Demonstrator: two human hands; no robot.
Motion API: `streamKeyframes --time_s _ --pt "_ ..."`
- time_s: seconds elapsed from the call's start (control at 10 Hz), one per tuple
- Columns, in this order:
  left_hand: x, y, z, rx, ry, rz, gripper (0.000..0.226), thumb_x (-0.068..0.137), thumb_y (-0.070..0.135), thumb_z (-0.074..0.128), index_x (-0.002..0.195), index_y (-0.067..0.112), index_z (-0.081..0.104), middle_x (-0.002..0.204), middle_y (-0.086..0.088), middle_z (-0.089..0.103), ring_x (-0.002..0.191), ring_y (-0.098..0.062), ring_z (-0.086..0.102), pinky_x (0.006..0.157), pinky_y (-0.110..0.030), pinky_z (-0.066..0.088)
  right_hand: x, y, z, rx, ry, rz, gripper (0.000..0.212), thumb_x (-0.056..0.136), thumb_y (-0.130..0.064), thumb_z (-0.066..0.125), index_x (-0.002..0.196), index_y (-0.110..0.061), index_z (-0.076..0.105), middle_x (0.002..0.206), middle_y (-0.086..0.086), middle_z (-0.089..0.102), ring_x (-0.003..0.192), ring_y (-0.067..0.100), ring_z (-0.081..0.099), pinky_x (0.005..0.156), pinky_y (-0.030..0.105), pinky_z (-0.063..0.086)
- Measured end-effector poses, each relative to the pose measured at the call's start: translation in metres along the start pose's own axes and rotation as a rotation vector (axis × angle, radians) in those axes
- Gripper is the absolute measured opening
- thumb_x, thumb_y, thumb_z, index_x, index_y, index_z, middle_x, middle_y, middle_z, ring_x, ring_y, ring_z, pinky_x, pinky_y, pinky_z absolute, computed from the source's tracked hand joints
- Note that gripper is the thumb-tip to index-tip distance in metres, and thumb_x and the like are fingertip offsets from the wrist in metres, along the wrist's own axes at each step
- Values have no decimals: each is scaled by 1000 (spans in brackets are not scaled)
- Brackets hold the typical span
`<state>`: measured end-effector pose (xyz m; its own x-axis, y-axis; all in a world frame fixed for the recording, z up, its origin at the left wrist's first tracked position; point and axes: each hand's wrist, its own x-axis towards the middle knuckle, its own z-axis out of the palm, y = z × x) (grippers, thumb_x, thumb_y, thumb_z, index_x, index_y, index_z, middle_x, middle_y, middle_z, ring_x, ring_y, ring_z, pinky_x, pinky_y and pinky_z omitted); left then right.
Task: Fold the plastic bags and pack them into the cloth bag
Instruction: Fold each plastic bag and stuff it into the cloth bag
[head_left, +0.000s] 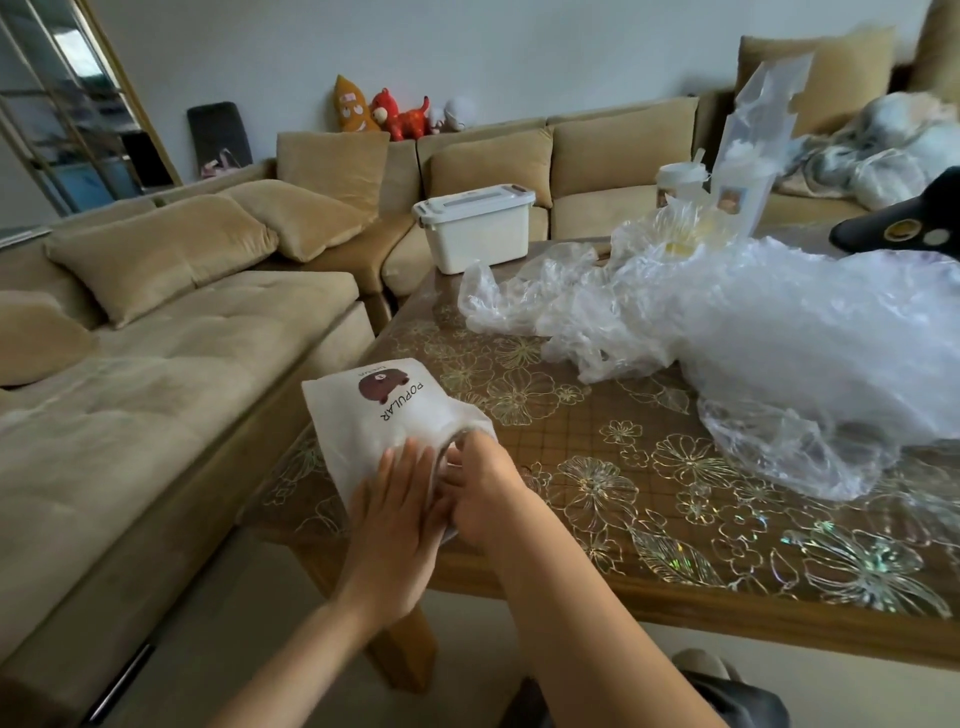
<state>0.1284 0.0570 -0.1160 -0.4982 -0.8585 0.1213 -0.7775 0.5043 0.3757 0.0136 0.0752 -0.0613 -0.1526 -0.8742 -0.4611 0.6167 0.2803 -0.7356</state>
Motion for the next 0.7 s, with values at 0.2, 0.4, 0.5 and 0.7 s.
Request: streamKeyframes --time_s 0.2,0.4,0.5,0.7 --pt "66 1 18 174 -54 12 92 80 71 -16 151 14 -3 157 -6 -15 141 -18 -24 117 -38 -9 -11 -26 -35 -516 284 -299 25 86 -4 47 108 1 59 90 10 61 78 22 59 68 32 49" --pt "119 13 11 -58 85 -137 56 102 36 19 149 4 16 158 -9 6 146 -22 -1 119 -38 1 -36 -50 -127 -1148 1072 -722 48 90 -15 49 135 -8 36 139 12 39 128 28 34 105 36 23" --pt "118 18 20 -113 283 -96 61 100 43 22 142 1 35 152 -17 28 143 -29 20 117 -44 15 -45 -56 -169 -1347 1066 -519 54 86 -18 49 137 -9 33 141 14 36 131 30 30 107 40 22" --pt "81 37 13 -95 820 429 28 93 15 38 101 -3 58 111 -25 60 109 -35 51 95 -50 38 -52 -57 -205 -1628 1075 -426 27 98 -16 36 117 -7 53 123 12 56 116 28 49 98 38 35"
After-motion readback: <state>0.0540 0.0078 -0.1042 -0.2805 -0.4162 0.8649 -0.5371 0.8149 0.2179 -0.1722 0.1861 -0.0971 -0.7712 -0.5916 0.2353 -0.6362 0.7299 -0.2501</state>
